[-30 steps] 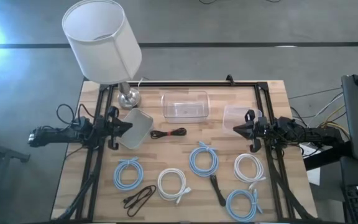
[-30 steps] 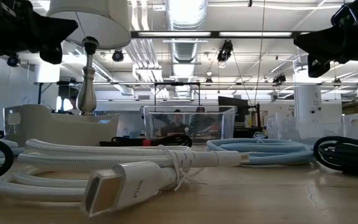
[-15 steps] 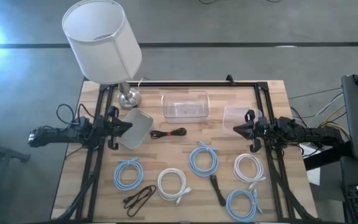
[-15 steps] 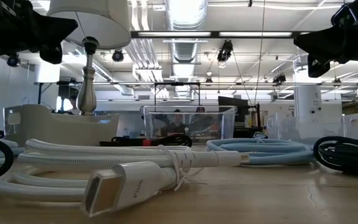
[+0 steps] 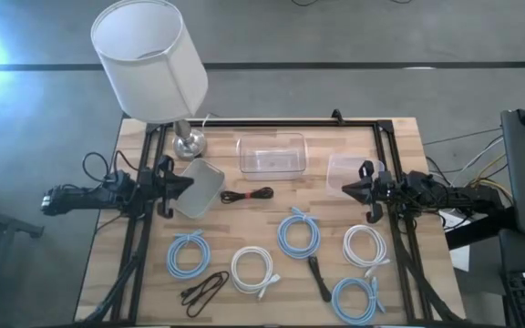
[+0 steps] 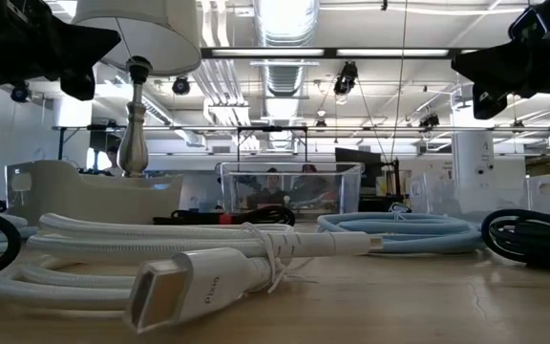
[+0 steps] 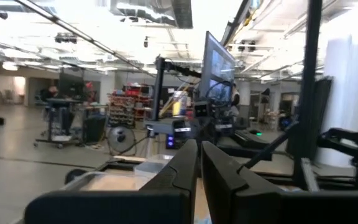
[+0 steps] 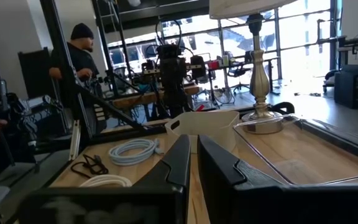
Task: Pick & Place USB Port
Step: Put the left blue USB cable into the gray bin
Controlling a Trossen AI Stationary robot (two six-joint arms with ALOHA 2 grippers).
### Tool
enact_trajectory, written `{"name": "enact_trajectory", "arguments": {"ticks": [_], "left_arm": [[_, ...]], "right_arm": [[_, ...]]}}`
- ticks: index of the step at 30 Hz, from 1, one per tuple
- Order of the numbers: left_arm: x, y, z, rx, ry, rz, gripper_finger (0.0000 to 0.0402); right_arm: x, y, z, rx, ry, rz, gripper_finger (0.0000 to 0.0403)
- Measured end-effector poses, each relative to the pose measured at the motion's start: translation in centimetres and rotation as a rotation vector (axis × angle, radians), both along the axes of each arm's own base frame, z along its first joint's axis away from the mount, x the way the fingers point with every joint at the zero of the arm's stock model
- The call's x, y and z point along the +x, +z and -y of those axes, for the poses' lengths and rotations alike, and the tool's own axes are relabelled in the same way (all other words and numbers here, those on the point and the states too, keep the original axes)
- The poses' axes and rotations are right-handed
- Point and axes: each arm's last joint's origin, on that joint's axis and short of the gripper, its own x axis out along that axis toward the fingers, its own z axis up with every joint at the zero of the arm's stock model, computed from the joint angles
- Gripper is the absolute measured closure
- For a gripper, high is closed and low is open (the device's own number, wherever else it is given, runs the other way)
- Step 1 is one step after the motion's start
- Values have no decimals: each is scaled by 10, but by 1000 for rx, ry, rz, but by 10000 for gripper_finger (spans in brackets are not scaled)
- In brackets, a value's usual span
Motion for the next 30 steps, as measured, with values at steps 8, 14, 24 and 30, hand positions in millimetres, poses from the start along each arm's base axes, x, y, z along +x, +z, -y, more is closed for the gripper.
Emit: {"name": "enact_trajectory", "arguments": {"ticks": [8,14,24,30], "left_arm": [[1,-1,1,-45,-44,-4,375],[3,3,2,-122,-86,-43,341],[7,42,2,-89,-97,-217,261],[12,67,3,-41,-88,-398,259]], "right_arm": [[0,0,0,0,0,-3,376],[-1,7,0,0,-1,70,376],[-7,26,0,-96,-35,275,376],[-8,30,1,-153,-75,315,364]]}}
